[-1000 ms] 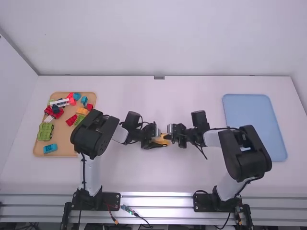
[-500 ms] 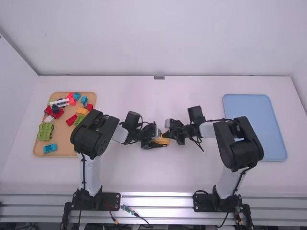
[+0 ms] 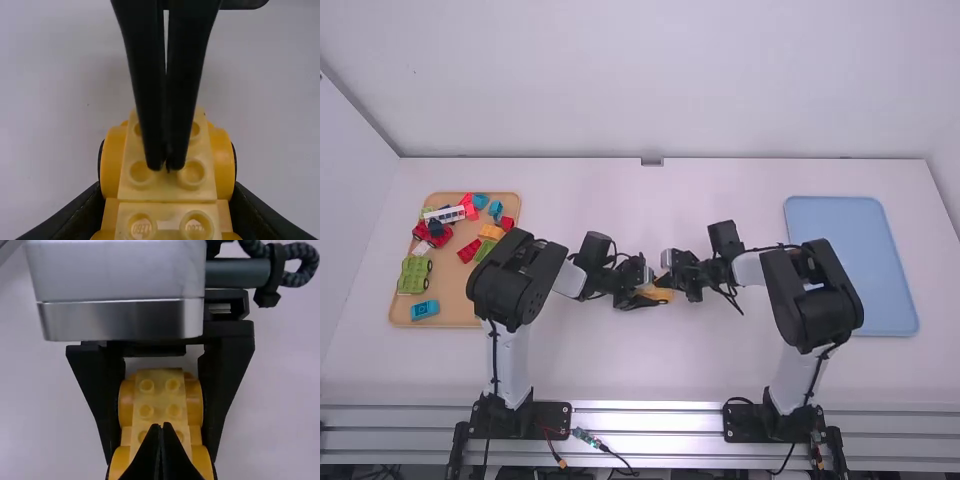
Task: Assemble lego blocks to make yellow taxi
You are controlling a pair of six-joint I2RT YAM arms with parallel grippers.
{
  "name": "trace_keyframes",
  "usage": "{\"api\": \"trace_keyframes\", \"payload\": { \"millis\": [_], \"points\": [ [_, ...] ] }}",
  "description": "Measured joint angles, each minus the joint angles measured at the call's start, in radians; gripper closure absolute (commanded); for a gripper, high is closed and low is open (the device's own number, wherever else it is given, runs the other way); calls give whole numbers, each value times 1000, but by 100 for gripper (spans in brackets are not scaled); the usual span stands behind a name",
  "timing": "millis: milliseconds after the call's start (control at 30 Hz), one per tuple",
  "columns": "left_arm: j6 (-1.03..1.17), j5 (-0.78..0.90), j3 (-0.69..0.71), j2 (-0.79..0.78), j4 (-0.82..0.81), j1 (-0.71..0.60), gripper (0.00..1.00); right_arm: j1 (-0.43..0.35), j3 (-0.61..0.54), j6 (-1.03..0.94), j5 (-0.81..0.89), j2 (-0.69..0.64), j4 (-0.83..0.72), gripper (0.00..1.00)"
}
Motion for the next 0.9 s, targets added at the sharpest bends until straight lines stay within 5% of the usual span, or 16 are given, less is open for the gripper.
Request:
{"api": "trace_keyframes", "payload": {
  "millis": [633, 900],
  "points": [
    [7, 1, 0, 0, -3, 10, 61, 25, -10, 48, 59, -15, 38, 100],
    [3, 4, 0, 0, -4, -1, 57, -53, -44, 23, 52, -123, -35, 100]
  ]
}}
